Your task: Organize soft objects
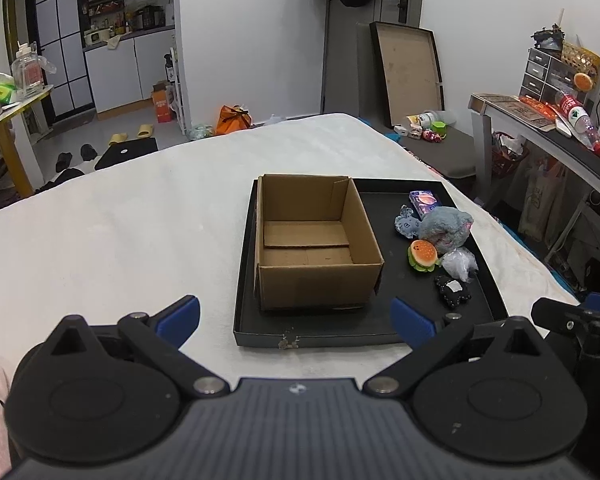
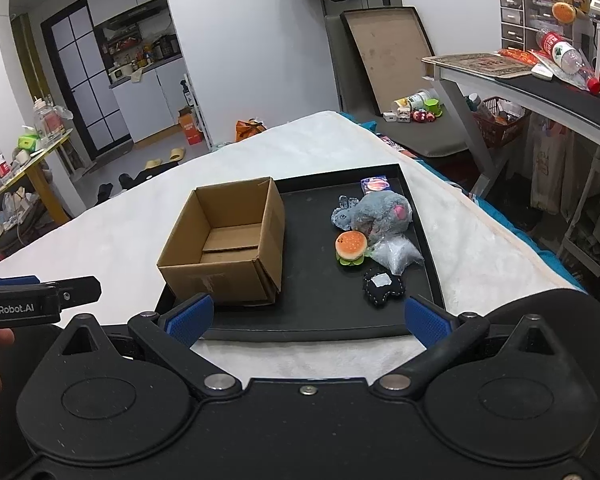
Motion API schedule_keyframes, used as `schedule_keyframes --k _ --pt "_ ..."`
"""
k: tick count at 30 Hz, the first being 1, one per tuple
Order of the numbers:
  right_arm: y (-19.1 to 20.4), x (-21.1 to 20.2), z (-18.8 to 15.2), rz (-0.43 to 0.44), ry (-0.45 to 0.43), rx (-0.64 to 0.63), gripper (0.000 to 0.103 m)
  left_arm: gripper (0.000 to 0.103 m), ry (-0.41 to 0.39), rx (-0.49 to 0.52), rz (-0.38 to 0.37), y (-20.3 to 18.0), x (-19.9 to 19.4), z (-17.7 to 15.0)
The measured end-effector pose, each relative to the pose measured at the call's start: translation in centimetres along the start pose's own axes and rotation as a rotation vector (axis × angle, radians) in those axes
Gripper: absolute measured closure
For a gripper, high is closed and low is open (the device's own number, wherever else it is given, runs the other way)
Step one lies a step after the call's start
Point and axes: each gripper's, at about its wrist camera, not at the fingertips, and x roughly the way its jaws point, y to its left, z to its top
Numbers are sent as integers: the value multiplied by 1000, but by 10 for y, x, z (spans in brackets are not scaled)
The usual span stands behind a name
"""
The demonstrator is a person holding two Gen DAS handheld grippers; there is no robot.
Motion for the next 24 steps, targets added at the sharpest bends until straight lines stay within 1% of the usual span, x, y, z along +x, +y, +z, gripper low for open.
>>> schedule_keyframes --k 24 --pt "1 2 -2 -15 0 -11 0 2 -1 2 3 -1 -1 3"
